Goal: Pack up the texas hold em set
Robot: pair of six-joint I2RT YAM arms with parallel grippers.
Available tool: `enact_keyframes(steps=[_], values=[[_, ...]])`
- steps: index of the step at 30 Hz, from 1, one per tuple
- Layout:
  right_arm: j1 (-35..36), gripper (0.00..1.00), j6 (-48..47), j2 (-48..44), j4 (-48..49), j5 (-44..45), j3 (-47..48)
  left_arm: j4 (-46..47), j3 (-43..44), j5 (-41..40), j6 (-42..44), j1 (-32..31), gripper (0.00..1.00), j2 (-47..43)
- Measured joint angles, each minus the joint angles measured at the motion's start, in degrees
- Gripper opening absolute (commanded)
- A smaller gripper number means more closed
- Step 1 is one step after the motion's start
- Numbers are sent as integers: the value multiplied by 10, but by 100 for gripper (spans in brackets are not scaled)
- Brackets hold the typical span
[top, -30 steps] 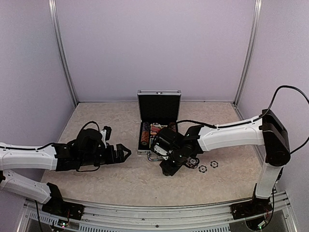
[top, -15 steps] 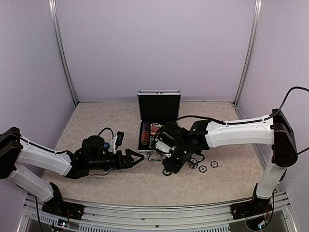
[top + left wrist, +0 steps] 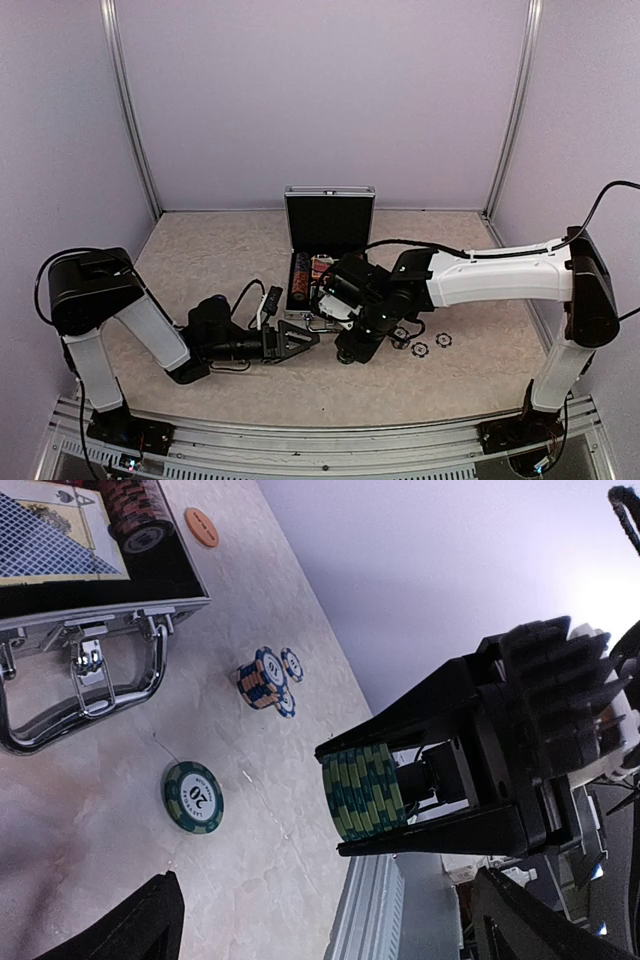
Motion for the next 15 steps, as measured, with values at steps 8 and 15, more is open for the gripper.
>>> enact_keyframes(steps=[8,15], values=[[5,0,-2,-12,-1,-11,0,108,20,23,-26,-6,99,74],[15,0,-16,-29,-2,-28,-3,122,52,43,-27,-12,99,92]])
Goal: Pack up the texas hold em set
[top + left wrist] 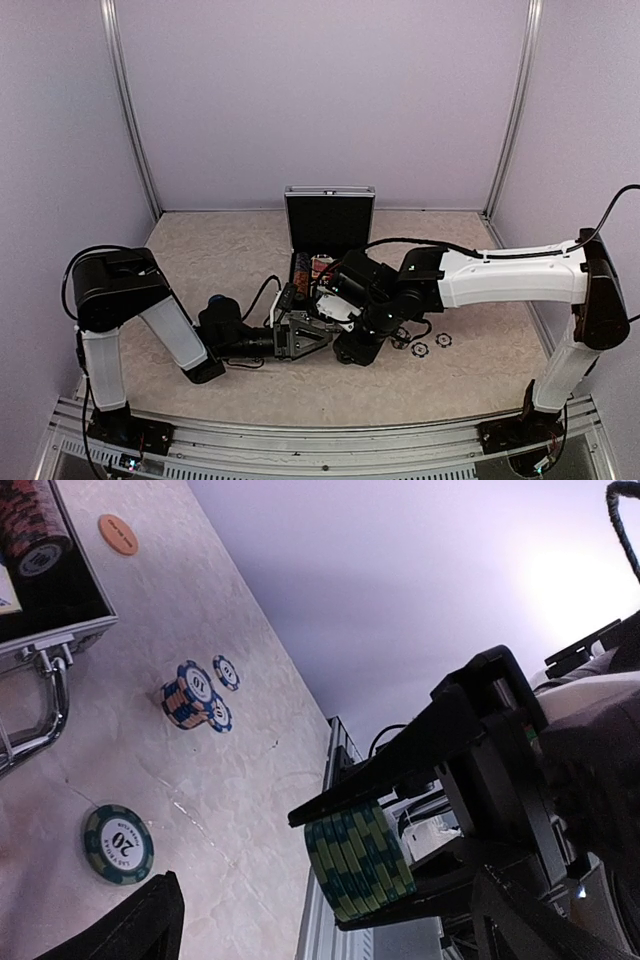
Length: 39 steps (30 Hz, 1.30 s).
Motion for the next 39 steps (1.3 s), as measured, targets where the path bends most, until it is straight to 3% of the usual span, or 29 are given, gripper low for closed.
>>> enact_keyframes(steps=[39], values=[[21,0,-26,-5,-39,-28,-1,5,57,62,1,-30,99,56]])
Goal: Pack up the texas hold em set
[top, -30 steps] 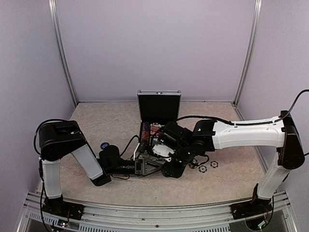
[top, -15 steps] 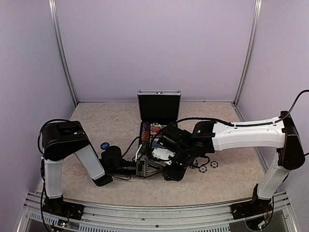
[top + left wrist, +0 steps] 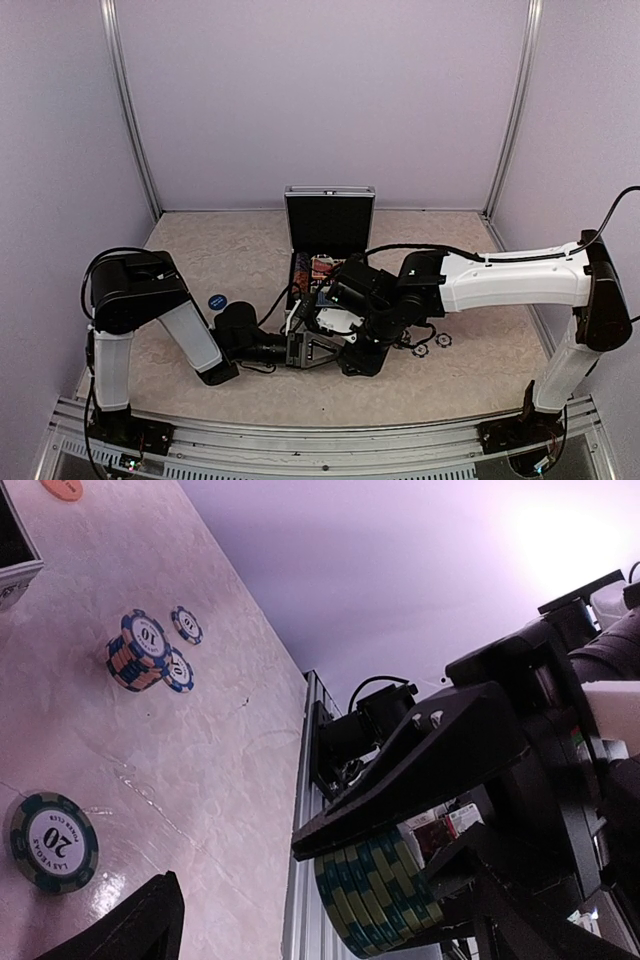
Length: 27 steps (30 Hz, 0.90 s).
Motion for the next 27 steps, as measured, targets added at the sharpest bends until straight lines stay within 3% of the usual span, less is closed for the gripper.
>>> enact_keyframes(steps=[9,27], values=[[0,0,5,0,-12,0,0,0,12,5,3,-2,98,12],[1,0,2,0,-9,-3,0,32,17,21,-18,-6,69,20]])
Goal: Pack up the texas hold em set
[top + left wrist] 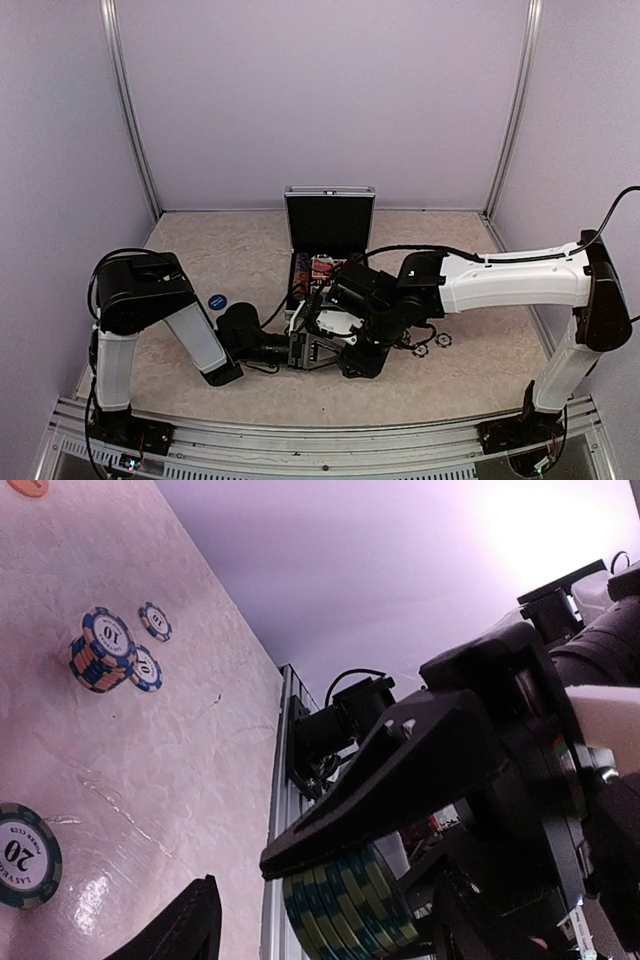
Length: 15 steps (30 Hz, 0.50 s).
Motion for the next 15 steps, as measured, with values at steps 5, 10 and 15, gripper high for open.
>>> enact_keyframes(steps=[5,10,15], values=[[8,0,-6,0,10,-3,0,2,7,4,-11,-3,40,1],[9,0,-12,0,0,13,-6,-5,10,4,-28,-4,0,2],[10,0,-16,0,0,13,-9,-12,11,4,-26,-6,0,2]])
